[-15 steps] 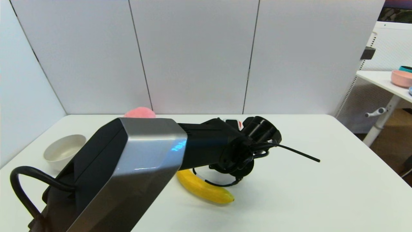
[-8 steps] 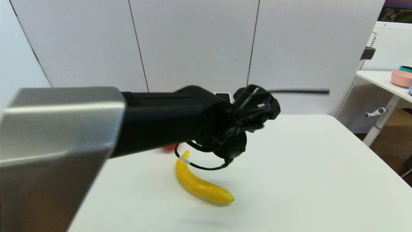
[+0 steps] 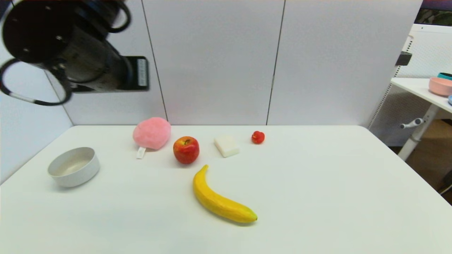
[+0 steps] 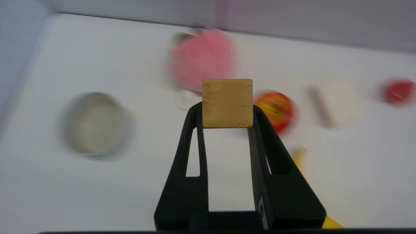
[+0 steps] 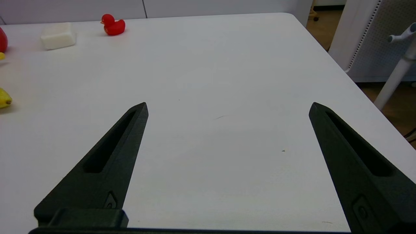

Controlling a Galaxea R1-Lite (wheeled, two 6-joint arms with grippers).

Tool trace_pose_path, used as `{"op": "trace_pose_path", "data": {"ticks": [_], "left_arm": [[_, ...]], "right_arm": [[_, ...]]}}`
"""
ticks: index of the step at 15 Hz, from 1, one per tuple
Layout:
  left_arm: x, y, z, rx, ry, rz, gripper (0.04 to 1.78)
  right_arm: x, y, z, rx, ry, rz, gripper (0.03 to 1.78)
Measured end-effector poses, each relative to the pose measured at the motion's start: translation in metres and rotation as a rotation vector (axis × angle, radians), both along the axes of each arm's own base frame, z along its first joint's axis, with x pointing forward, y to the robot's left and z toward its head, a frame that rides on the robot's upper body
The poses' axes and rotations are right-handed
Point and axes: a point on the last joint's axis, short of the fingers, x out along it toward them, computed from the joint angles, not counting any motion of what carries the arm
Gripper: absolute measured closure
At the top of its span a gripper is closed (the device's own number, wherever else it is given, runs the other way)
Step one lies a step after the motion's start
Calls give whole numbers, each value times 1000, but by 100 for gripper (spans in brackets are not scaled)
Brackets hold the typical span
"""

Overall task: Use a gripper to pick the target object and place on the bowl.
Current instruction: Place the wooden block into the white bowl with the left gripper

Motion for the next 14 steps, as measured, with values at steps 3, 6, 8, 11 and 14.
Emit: {"op": "trace_pose_path", "data": {"ticks": [3,6,8,11,14], "left_arm": [[3,76,16,61,-9,180,143],[10,123,12,-3,46,204,143],[22,142,-9,-29,147,164,143],[39,159,-50,-24,282,186,143],[58,181,-89,-25,338,238,143]], "right_arm": [[0,0,0,0,-1,0,10],[0,0,0,0,0,0,10],[0,0,0,0,0,0,10],[0,0,0,0,0,0,10],[0,0,0,0,0,0,10]]}}
